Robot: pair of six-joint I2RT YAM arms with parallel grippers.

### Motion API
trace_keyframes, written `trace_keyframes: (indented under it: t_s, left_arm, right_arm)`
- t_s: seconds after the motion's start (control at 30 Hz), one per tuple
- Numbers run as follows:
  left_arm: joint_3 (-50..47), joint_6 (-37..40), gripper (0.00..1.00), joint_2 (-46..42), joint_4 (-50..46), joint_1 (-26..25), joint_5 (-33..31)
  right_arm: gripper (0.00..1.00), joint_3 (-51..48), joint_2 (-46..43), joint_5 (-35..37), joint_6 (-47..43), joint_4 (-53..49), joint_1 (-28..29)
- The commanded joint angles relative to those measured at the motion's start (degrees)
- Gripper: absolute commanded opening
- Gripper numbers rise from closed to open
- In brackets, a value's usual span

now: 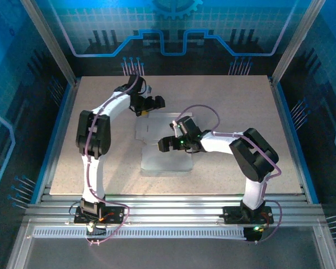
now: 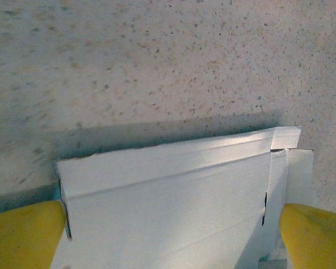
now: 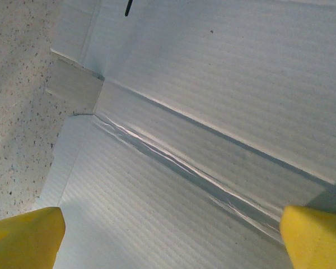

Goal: Fold the paper box

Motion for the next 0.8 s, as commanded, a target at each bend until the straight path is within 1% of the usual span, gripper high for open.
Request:
trace_keyframes:
  t_s: [0.0, 0.13, 0.3, 0.43, 0.53, 0.63, 0.7, 0.77]
  left_arm:
    - [-3.9, 1.2, 0.99, -5.7, -1.4, 2.3, -1.9]
    - [-7.3, 2.4, 0.99, -8.9, -2.6, 3.2, -3.9]
    - [-10.5, 2.2, 0.98, -10.9, -2.5, 4.4, -3.0]
    - [-10.7, 4.0, 0.92, -10.0, -3.2, 5.2, -1.8]
    - [-10.1, 4.1, 0.84, -8.1, -3.4, 6.6, 1.1]
    - [-9.8, 5.1, 0.79, -6.6, -3.6, 7.9, 2.0]
    - [-9.8, 5.9, 0.72, -5.7, -3.6, 8.9, 3.0]
    - [-9.5, 6.8, 0.68, -4.4, -4.0, 9.7, 5.6]
  right_arm:
    - [1.00, -1.5, -0.9, -0.8, -0.8, -4.0, 0.6]
    - [1.00, -1.6, -0.8, -1.5, -1.1, -3.6, 0.6]
    - [1.00, -2.2, -1.0, -2.9, -1.7, -3.2, 0.6]
    - [1.00, -2.9, -1.6, -3.0, -1.9, -2.9, 0.6]
    - [1.00, -3.1, -1.7, -2.9, -2.1, -2.9, 0.6]
    - [1.00, -3.2, -1.9, -3.0, -2.2, -3.1, 0.6]
    - [1.00, -3.1, -2.1, -3.0, -2.3, -3.3, 0.6]
    - [1.00, -3.0, -2.2, -3.0, -2.5, -3.6, 0.6]
